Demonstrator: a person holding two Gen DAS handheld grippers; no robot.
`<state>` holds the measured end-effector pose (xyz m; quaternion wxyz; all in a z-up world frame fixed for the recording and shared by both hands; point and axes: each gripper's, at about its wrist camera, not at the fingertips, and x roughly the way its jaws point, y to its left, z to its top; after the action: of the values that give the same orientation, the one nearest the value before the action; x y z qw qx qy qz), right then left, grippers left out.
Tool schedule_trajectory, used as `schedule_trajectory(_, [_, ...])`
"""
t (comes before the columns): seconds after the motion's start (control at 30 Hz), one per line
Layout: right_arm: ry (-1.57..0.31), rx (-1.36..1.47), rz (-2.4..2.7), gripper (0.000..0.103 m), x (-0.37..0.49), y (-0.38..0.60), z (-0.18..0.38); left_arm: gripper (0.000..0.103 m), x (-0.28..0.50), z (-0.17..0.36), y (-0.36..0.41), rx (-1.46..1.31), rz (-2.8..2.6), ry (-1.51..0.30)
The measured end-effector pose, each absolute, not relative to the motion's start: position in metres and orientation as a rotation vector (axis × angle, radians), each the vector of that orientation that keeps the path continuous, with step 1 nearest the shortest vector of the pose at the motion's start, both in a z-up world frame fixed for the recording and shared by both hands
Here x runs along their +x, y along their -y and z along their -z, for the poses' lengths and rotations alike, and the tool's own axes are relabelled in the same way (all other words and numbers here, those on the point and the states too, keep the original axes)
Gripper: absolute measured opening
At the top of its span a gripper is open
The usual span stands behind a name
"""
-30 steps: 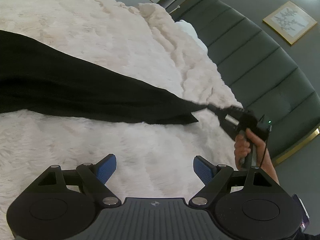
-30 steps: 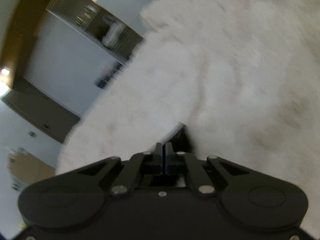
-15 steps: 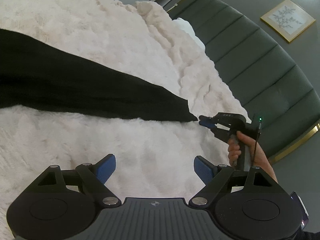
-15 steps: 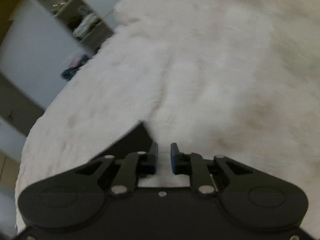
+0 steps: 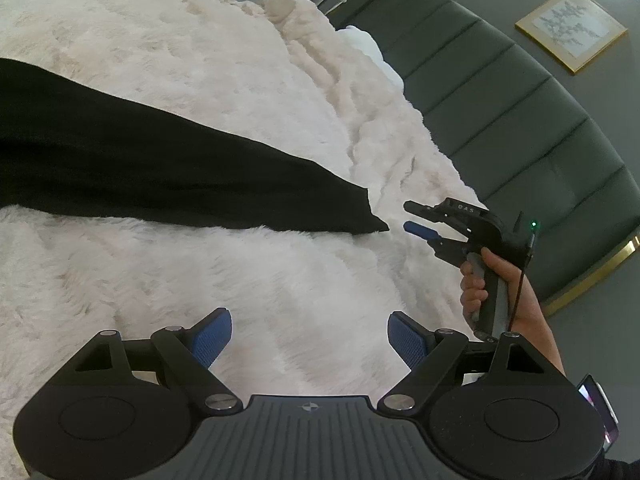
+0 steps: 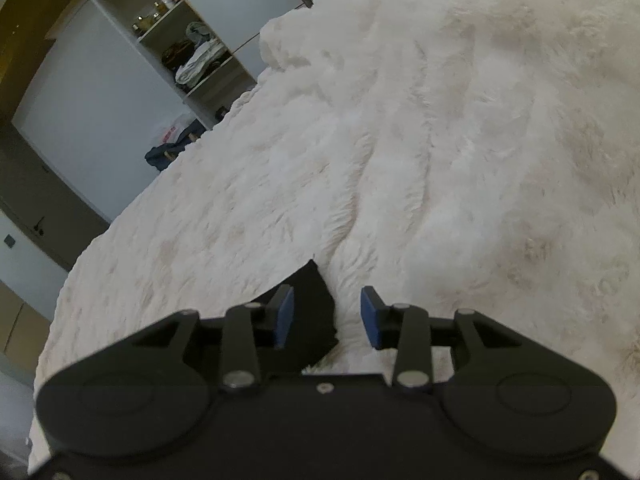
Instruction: Fold clothes
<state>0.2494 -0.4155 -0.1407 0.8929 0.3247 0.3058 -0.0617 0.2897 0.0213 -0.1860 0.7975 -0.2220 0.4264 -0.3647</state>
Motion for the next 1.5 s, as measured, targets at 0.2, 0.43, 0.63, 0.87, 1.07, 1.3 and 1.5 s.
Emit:
schedule_trajectory(0.2, [-0.625,0.670,0.113,0.037,0.253,0.411,0.139,0.081,0.289,0.187,-0.028,-0.477,0.764,-0.915])
schedule_trajectory(0.43, [-0.622,0.646,0.077,0.038,0.253,0.399,0.136,0.081,0.284,0.189,-0.051,-0.512,0.696,-0.908])
schedule_trajectory(0.63, [-0.625,0.470,-0.121,0.055,0.255,0.322,0.125,0.082,0.271,0.191,-0.099,-0.518,0.495,-0.900])
schedule_trajectory(0.87, [-0.711,0.239,-0.402,0.056,0.260,0.177,0.131,0.081,0.236,0.189,-0.167,-0.514,0.312,-0.789])
schedule_trajectory(1.07, [-0.734,0.489,-0.488,0.056,0.264,0.107,0.155,0.082,0.210,0.193,-0.256,-0.778,0.123,-0.611])
schedule_trajectory(1.3, [-0.847,0.851,-0.527,0.056,0.264,0.025,0.210,0.082,0.203,0.197,-0.294,-0.966,0.114,-0.504])
schedule_trajectory(1.5, [-0.867,1.137,-0.420,0.055,0.286,-0.006,0.258,0.082,0.202,0.199,-0.316,-1.061,0.145,-0.480])
